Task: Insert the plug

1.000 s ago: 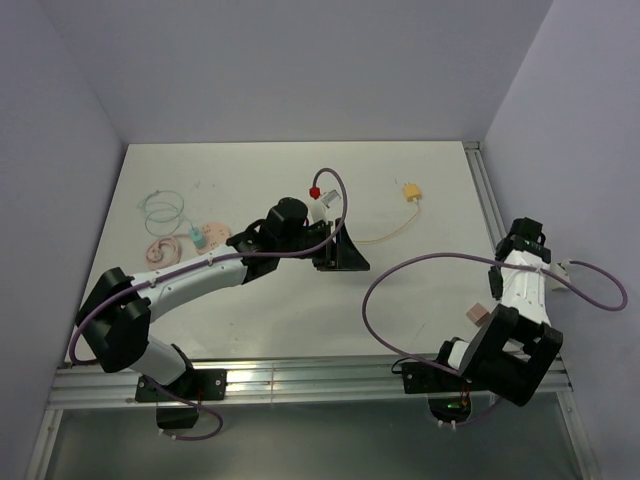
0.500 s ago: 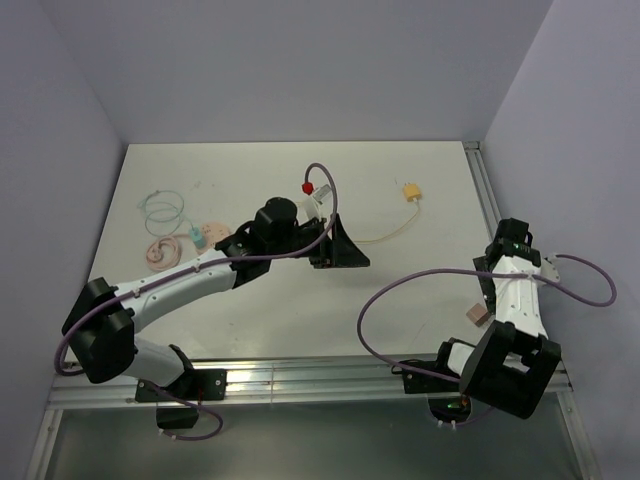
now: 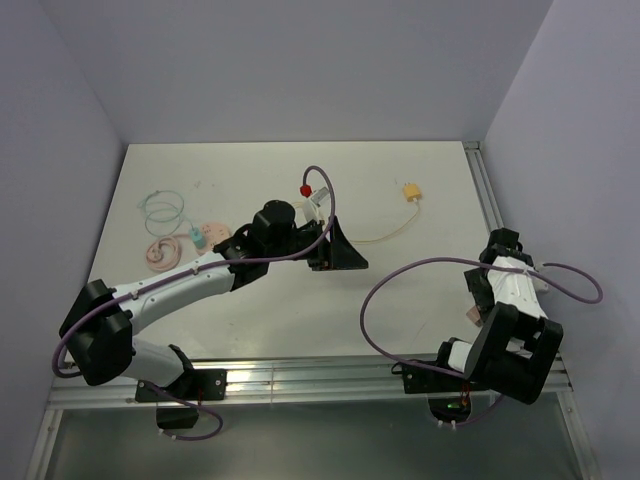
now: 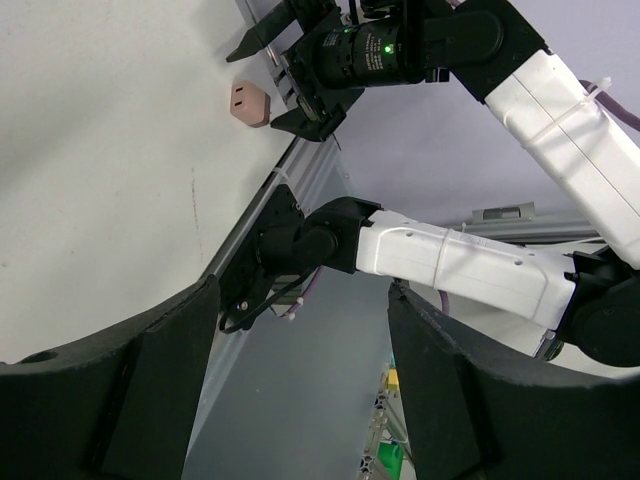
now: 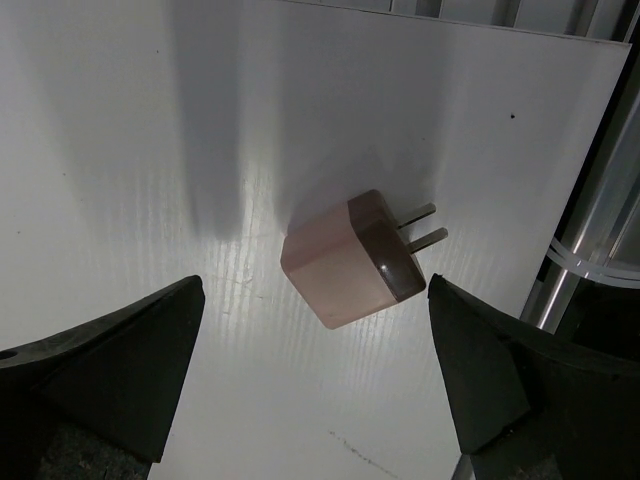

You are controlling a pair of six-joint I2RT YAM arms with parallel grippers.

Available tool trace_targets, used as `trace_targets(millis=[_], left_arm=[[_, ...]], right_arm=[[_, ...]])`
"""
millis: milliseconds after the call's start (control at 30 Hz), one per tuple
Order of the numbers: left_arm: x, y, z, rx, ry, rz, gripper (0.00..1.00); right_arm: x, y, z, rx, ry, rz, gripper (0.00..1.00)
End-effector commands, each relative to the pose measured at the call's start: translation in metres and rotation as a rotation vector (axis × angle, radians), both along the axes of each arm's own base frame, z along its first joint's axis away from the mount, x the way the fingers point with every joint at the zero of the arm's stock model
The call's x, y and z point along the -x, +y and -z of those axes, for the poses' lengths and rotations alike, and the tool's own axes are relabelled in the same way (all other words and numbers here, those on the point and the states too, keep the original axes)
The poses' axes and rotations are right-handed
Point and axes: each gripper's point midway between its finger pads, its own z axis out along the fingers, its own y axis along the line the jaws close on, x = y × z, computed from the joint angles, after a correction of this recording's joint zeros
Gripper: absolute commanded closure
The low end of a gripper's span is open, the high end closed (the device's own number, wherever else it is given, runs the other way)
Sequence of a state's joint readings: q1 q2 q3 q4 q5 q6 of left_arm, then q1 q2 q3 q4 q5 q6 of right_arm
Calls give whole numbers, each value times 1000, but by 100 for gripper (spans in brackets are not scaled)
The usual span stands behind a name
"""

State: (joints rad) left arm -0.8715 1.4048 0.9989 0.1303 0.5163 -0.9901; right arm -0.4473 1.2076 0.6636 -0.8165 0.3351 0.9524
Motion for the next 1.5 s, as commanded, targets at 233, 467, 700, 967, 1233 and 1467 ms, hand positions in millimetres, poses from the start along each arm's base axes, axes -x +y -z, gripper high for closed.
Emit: trace_targets(millis=[233, 467, 700, 967, 1233, 1467], left_arm=[[0, -1, -22, 61, -45, 6, 26], [0, -2, -24, 65, -51, 11, 26], [0, -2, -20, 63, -45, 18, 26], [-2, -4, -23, 73, -49, 25, 26], [-1, -3, -24, 72, -49, 22, 26], [0, -2, -24, 76, -50, 22, 26]], right_arm=[[-7, -9, 1, 33, 6, -3, 0], [-6, -11, 5, 31, 42, 13, 2], [-8, -14, 5, 40, 53, 11, 5], [-11, -24, -15, 104, 33, -11, 4], [-13, -19, 0, 52, 57, -20, 4], [-14, -14, 8, 32, 72, -25, 8]])
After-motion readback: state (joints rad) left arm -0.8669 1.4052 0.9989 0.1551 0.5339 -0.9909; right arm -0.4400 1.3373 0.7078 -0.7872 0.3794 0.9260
